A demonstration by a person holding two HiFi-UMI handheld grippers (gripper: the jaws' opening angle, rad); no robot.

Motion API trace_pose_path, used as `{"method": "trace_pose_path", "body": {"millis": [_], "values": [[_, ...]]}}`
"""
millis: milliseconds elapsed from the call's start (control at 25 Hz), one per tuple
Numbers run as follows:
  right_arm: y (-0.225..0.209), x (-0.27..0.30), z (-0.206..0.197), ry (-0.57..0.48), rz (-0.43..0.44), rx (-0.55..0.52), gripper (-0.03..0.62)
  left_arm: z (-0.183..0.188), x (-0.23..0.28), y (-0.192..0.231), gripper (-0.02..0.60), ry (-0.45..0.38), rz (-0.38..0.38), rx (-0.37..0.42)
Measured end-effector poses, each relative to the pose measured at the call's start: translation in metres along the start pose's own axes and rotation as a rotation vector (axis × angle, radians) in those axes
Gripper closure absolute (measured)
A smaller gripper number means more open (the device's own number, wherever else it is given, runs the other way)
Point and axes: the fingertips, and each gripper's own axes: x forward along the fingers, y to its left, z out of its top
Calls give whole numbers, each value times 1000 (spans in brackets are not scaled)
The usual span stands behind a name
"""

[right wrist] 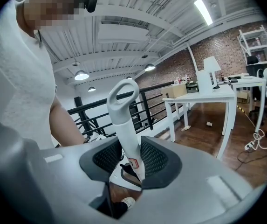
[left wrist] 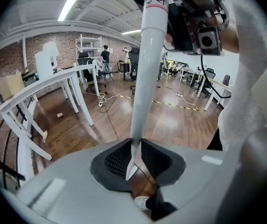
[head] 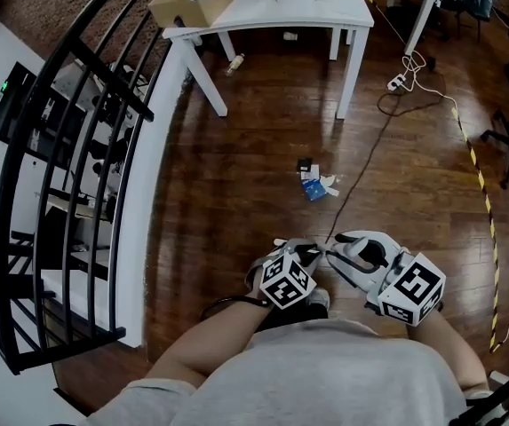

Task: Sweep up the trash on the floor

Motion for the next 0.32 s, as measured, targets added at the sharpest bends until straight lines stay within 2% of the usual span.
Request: {"method": "trace_pose_path", "body": {"millis": [320], "values": [[-3, 4, -2, 3, -12, 18, 467, -4, 1, -1, 518, -2, -18, -2]]}}
